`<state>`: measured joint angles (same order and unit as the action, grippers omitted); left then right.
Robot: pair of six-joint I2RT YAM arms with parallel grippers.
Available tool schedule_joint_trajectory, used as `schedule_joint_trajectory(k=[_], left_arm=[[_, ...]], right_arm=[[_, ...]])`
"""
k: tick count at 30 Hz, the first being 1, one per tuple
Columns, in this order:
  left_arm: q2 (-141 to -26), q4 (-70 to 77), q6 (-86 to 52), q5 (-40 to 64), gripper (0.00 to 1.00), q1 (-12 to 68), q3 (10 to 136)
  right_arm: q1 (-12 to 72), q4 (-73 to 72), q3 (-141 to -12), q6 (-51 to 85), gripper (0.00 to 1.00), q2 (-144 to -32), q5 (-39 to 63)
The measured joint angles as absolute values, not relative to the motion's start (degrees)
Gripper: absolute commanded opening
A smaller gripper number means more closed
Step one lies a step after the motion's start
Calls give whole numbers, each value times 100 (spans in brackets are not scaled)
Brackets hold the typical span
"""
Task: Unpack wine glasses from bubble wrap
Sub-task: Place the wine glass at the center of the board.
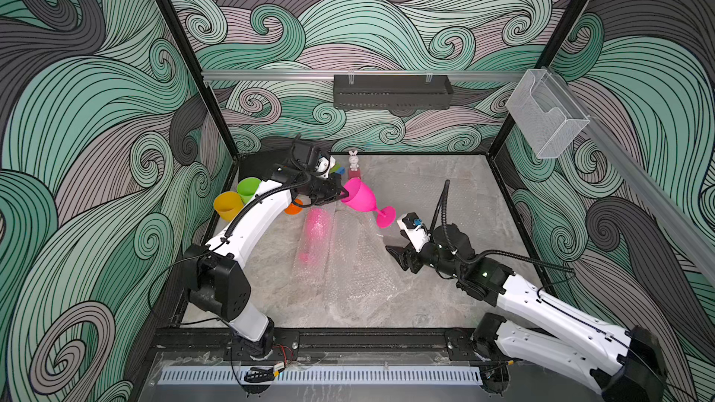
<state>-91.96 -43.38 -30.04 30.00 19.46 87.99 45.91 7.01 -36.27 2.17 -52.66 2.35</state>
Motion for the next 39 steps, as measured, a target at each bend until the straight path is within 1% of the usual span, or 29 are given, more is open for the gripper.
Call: schedule_joint_trajectory(k=[4,8,12,15,20,26,32,39], left_arm=[[-9524,-4480,-2882,3164,0,1780,9288],[-9631,-4508,-2888,3494,0,1557,9428],[-9666,-4589,-2862,3391,0,1382,9631],[-9786,-4724,-2762,3100,0,1306,10018],[-10230,-5037,-2499,2211,0,1282,10772],[-11059,-5487,-2228,1221,0,1282,11590],[-11791,-5771,-2049,578,0,1291,12208],[-13030,-6416,-1804,21,0,1522,14068]], right_arm=[[4418,893,-3691,298,71,-5284,242],[4204,1031,-3736,368,71,-5435,301],[4016,1118,-3780,423,71,-5649,344],[3927,1160,-3780,478,72,-5723,370],[3865,1162,-3791,534,72,-5725,456],[3841,1188,-3791,626,72,-5717,502],[3774,1229,-3791,683,72,-5607,513],[3741,1227,-3776,773,72,-5579,541]])
